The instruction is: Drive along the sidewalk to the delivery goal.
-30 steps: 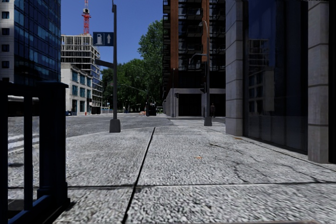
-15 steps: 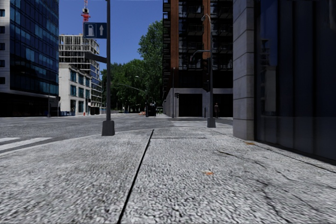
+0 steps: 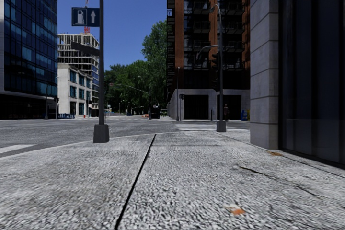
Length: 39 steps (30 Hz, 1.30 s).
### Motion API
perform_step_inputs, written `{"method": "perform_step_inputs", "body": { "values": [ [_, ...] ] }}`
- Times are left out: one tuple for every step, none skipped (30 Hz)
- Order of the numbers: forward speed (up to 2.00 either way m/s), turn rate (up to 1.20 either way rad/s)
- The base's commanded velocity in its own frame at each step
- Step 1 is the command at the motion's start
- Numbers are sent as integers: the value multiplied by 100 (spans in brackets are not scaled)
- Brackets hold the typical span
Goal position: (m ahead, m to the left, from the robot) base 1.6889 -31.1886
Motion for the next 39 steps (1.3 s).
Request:
{"method": "perform_step_inputs", "body": {
  "values": [
    [182,-2],
    [200,-2],
    [200,-2],
    [200,-2],
    [200,-2],
    [200,-2],
    [200,-2],
    [200,-2],
    [200,-2],
    [200,-2],
    [200,-2],
    [200,-2],
    [200,-2],
    [200,-2],
    [200,-2],
    [200,-2],
    [200,-2],
    [200,-2],
    [200,-2],
    [200,-2],
    [200,-2],
    [200,-2],
    [200,-2],
    [200,-2],
    [200,-2],
    [200,-2],
    [200,-2],
    [200,-2],
    [200,-2],
    [200,-2],
    [200,-2],
    [200,-2],
    [200,-2],
    [200,-2],
    [200,-2],
    [200,-2],
    [200,-2],
    [200,-7],
    [200,-7]
  ]
}}
